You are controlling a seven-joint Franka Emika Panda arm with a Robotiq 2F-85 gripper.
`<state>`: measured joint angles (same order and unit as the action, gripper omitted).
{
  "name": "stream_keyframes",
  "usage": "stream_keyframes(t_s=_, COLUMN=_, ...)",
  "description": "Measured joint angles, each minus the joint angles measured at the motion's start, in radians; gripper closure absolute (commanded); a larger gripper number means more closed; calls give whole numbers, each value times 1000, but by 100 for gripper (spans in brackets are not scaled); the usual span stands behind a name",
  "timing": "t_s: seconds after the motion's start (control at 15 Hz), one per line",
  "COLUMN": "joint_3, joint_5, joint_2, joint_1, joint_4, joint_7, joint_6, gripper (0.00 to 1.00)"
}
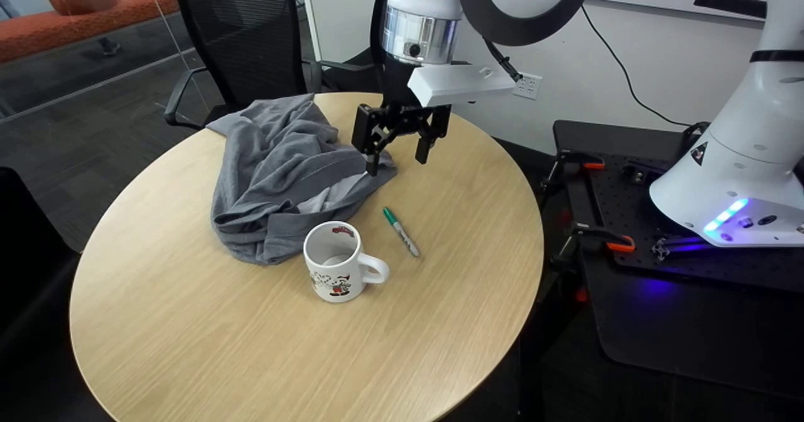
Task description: Put the green pen inside the mug
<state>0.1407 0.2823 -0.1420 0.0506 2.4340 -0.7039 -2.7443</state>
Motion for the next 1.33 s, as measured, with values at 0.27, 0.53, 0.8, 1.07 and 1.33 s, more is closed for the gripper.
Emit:
stream_keyframes(t_s=0.27, joint_3=-32, joint_5=-11, joint_2=-10, joint_1=25, joint_4=0, joint_7=-10, joint_6=0, gripper=0)
stream_keyframes(t_s=0.53, joint_3=-52, joint_5=-22, joint_2=-65, joint_1=52, joint_4=-1, joint_7=-34, joint_6=-13, gripper=0)
stream_keyframes(t_s=0.8, joint_3=-99, joint_5=-76, joint_2=-148, joint_1=109, joint_4=-2, joint_7=-146, joint_6=-89, gripper=0)
stream_keyframes(t_s=1.07, joint_3=-151, joint_5=-88, joint_2=-228, joint_1=161, joint_4=-17, joint_7=-211, joint_6=-138, gripper=0)
stream_keyframes(t_s=1.33, joint_3=-180, joint_5=-88, joint_2=-297, joint_1=177, joint_4=-60, joint_7=-226, joint_6=-140, gripper=0)
